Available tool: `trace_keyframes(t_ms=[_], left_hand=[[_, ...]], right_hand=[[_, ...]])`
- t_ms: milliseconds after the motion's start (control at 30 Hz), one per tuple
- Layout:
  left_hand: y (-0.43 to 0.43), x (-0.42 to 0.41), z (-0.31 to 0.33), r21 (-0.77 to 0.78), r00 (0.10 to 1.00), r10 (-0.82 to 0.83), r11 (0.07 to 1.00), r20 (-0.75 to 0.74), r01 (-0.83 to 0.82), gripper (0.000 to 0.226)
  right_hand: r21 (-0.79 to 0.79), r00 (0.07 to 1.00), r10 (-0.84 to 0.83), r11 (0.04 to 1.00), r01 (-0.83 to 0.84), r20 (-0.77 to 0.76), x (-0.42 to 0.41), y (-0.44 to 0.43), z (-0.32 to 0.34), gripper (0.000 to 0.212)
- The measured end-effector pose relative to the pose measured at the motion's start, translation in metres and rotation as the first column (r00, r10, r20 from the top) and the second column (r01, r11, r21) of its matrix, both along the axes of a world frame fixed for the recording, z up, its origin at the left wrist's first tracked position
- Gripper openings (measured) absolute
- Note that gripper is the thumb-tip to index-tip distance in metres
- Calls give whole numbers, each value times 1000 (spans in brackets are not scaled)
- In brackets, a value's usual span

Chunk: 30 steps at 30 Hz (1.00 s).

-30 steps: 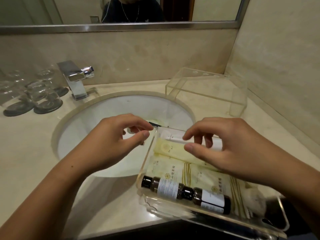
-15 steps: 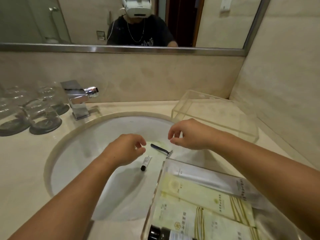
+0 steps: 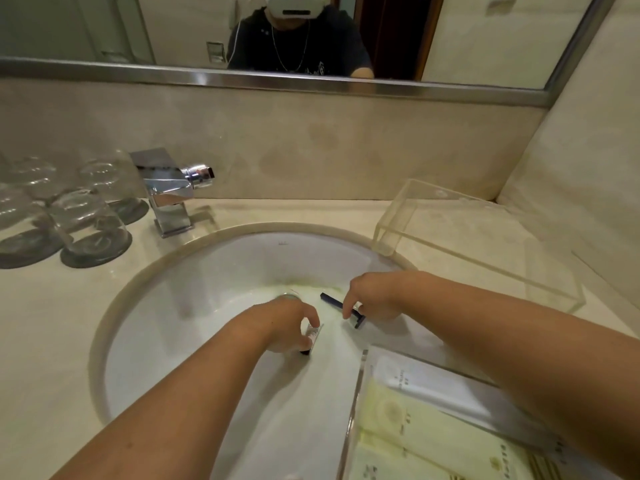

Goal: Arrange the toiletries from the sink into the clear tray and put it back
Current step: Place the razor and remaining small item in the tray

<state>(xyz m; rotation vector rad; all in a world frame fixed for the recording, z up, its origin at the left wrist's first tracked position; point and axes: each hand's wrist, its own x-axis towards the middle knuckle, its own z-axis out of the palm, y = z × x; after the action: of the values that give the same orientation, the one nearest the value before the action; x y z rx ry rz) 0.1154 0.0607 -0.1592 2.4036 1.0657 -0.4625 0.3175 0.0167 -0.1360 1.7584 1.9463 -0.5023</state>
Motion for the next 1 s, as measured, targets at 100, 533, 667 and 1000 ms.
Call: trace_keyframes(t_ms=[100,533,667,1000], left_hand=[[-1,2,-2,-65,1000,-27,998,-14,26,43],[-9,11,-11,57,1000,8,998,28,-10,7],[-1,3,4,95,984,75,991,158,-91,14],[-13,-9,35,110,836,183,955,517,-277,8]], right_hand=[[-42,1000,5,999,-5,20,1,3,-8,48],[254,979,-80,959,127,-188,-2,-11,14,24],[368,926,-95,899,237,-364,-2,-31,42,22],[571,799,15,708,416,-601,-34,-126,104,20]])
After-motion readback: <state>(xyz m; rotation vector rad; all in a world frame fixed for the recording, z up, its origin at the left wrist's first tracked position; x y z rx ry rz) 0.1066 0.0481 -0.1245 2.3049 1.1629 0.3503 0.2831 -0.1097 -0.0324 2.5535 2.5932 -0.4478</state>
